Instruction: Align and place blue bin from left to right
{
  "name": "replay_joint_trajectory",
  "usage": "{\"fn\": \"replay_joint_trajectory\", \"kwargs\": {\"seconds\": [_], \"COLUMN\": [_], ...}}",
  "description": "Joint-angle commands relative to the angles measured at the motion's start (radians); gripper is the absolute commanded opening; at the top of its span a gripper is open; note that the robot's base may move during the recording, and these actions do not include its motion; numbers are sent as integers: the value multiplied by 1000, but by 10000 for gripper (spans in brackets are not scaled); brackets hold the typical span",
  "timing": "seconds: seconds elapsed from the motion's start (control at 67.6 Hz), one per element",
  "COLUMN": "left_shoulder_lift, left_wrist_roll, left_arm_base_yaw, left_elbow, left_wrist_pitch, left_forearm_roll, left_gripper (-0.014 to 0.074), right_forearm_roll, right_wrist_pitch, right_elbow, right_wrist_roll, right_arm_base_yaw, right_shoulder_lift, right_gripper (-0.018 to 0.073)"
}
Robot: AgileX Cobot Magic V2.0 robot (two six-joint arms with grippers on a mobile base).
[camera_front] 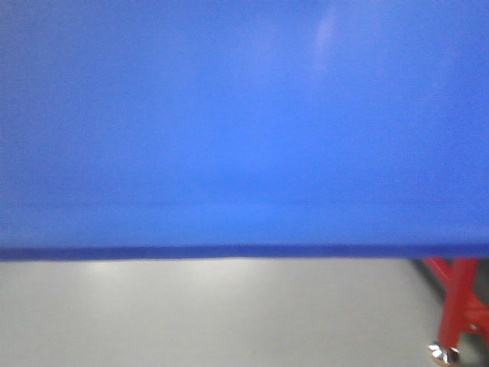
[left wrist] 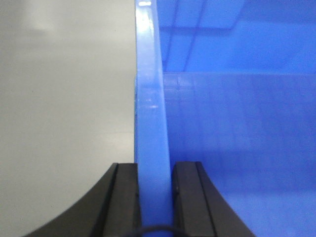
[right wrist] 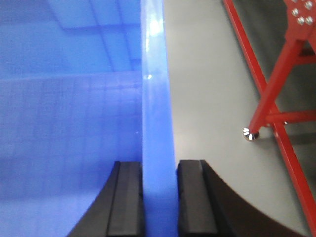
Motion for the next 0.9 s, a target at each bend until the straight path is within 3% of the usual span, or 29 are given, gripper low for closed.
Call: {"fn": "replay_joint_trajectory", "kwargs": {"seconds": [0.0,0.888], "left_shoulder_lift": [-11,-11], "left_wrist_roll": [-5,-5], "left_arm_base_yaw": [-19,-19], "left_elbow": [-12,-12], "left_wrist_pitch": [-83,-94], "left_forearm_roll": [19,18], "left_gripper": [-111,-111], "right_forearm_roll": [-54,-54], "right_wrist_pitch": [-86,-88], "right_elbow": [-12,-12], "right_wrist_roll": [6,6], "right_arm_base_yaw": [10,10], "right_shoulder_lift": [-11,-11], "right_gripper": [-81,-81]}}
